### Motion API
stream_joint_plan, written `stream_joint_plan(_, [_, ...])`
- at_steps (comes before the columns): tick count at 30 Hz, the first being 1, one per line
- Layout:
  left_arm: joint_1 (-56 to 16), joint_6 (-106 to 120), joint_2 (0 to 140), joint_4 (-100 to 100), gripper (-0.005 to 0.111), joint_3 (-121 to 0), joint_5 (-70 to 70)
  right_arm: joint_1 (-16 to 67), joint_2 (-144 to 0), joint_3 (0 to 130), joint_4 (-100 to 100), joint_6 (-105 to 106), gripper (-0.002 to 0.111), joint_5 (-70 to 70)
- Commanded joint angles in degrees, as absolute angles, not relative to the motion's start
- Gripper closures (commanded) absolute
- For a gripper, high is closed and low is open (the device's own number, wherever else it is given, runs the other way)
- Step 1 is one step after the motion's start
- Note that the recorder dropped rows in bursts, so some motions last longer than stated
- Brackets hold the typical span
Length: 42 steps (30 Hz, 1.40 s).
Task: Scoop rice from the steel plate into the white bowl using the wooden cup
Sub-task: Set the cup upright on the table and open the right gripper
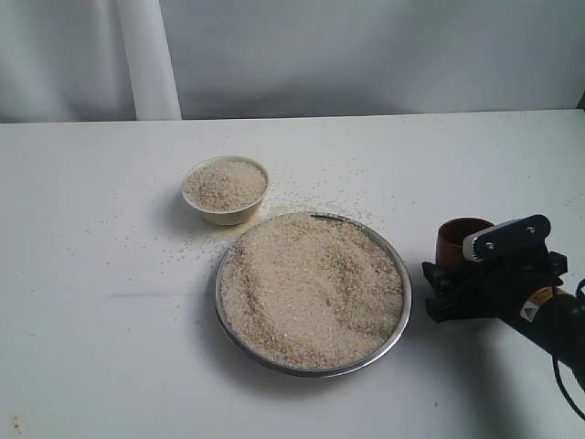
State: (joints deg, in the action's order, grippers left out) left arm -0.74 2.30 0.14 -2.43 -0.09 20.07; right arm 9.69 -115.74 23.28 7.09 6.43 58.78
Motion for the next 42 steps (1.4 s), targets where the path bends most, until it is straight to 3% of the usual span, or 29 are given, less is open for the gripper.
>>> stream_joint_plan(1, [-0.9, 2.1, 0.0, -2.4, 0.107, 0.0, 19.7, 9.2, -115.6, 23.5, 6.5, 7.0, 0.108, 60.0])
stream_joint_plan(6, [-0.9, 2.1, 0.0, -2.4, 0.107, 0.0, 19.7, 9.2, -115.6, 23.5, 8.8, 7.7, 0.108, 61.4])
stream_joint_plan(8, [-0.9, 2.1, 0.0, -2.4, 0.107, 0.0, 19.7, 9.2, -115.6, 23.5, 9.9, 7.6, 0.102, 62.5])
stream_joint_plan(10, [-0.9, 2.1, 0.0, -2.4, 0.107, 0.0, 19.7, 9.2, -115.6, 23.5, 9.9, 7.3, 0.089, 62.8])
stream_joint_plan(15, [-0.9, 2.1, 0.0, -2.4, 0.107, 0.0, 19.7, 9.2, -115.6, 23.5, 6.7, 6.8, 0.033, 62.7])
stream_joint_plan(18, [-0.9, 2.1, 0.0, -2.4, 0.107, 0.0, 19.7, 9.2, -115.6, 23.5, 5.1, 6.0, 0.022, 62.6])
stream_joint_plan(29, [-0.9, 2.1, 0.0, -2.4, 0.107, 0.0, 19.7, 9.3, -111.9, 23.1, 5.7, 6.0, 0.021, 61.7])
stream_joint_plan(38, [-0.9, 2.1, 0.0, -2.4, 0.107, 0.0, 19.7, 9.5, -94.4, 21.2, 6.2, 5.5, 0.022, 58.4])
stream_joint_plan(42, [-0.9, 2.1, 0.0, -2.4, 0.107, 0.0, 19.7, 10.7, -83.6, 21.2, 6.2, 5.3, 0.036, 48.4])
